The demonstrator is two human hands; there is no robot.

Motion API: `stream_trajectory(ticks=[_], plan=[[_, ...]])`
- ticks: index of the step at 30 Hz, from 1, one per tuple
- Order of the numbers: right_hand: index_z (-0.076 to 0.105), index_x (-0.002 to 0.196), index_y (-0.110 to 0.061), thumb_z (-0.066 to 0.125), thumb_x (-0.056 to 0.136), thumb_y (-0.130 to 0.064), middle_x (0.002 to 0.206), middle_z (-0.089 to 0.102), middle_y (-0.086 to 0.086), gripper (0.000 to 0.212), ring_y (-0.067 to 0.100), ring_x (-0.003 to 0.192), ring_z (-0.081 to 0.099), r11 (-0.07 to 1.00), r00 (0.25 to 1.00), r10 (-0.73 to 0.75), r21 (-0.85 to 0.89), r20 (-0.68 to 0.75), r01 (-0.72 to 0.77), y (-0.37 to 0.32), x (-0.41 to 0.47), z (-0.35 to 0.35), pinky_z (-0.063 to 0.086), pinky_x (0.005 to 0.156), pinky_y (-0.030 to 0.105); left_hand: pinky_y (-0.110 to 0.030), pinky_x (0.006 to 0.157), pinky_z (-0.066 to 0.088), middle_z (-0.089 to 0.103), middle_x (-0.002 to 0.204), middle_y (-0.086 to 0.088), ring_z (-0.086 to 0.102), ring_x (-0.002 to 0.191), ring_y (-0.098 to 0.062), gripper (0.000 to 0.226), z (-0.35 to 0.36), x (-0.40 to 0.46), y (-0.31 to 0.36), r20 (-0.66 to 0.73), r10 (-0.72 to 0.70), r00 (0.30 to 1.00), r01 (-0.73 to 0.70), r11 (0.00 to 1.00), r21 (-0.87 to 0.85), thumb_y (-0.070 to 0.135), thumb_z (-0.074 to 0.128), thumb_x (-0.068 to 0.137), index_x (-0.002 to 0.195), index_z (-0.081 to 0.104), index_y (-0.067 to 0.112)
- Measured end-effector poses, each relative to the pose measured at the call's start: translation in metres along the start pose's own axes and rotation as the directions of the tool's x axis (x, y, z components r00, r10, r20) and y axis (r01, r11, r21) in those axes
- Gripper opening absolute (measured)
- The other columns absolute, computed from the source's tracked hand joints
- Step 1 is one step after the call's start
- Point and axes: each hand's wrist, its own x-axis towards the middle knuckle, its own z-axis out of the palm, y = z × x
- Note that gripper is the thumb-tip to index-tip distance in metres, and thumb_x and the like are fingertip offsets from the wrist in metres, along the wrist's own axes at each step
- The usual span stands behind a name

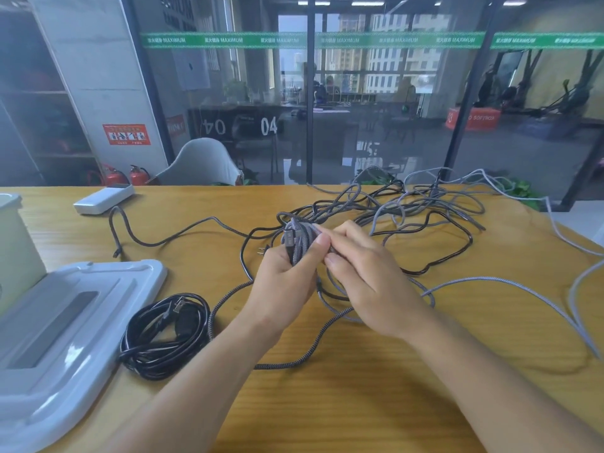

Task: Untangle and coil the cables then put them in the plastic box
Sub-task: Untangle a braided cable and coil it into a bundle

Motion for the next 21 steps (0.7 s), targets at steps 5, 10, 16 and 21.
stream_trajectory(ticks=[5, 10, 16, 21], plan=[[0.061, 0.144, -0.021, 0.044, 0.112, -0.020, 0.092, 0.051, -0.009, 0.036, 0.016, 0.079, 0.058, 0.986, 0.999, 0.053, 0.156, 0.006, -0.053, 0.002, 0.001, 0.004, 0.048, 0.073, 0.034, -0.027, 0.047, 0.025, 0.032, 0.049, 0.002, 0.023, 0.044, -0.014, 0.048, -0.007, 0.004, 0.003, -0.066, 0.011, 0.998, -0.011, 1.000, -0.001, 0.033, 0.054, 0.108, 0.060, 0.061, 0.027], [0.063, 0.141, -0.022, 0.042, 0.112, -0.015, 0.067, 0.043, -0.012, 0.036, 0.017, 0.065, 0.053, 0.886, 0.964, 0.244, 0.427, -0.102, -0.179, 0.001, 0.006, 0.000, 0.056, 0.071, 0.035, -0.027, 0.047, 0.027, 0.034, 0.049, 0.000, 0.026, 0.044, -0.013, 0.053, -0.008, 0.003, -0.001, 0.074, -0.029, 0.997, 0.022, 0.995, 0.101, 0.054, 0.046, 0.103, 0.079, 0.060, 0.009], [0.072, 0.129, -0.022, 0.043, 0.112, -0.012, 0.067, 0.046, -0.011, 0.035, 0.009, 0.064, 0.051, 0.855, 0.944, 0.283, 0.490, -0.168, -0.169, 0.005, 0.006, -0.006, 0.050, 0.071, 0.034, -0.021, 0.046, 0.027, 0.033, 0.049, 0.001, 0.024, 0.045, -0.014, 0.053, -0.003, 0.002, -0.003, 0.241, -0.109, 0.964, 0.076, 0.987, 0.140, 0.050, 0.043, 0.107, 0.080, 0.058, 0.007], [0.077, 0.121, -0.019, 0.048, 0.104, -0.015, 0.104, 0.065, -0.017, 0.034, 0.010, 0.088, 0.064, 0.815, 0.959, 0.229, 0.571, -0.166, -0.096, -0.004, 0.004, -0.005, 0.054, 0.084, 0.033, -0.019, 0.045, 0.026, 0.032, 0.053, 0.000, 0.024, 0.046, -0.013, 0.053, -0.003, 0.001, -0.003, 0.232, -0.116, 0.966, 0.086, 0.987, 0.135, 0.051, 0.043, 0.106, 0.084, 0.060, 0.006]])
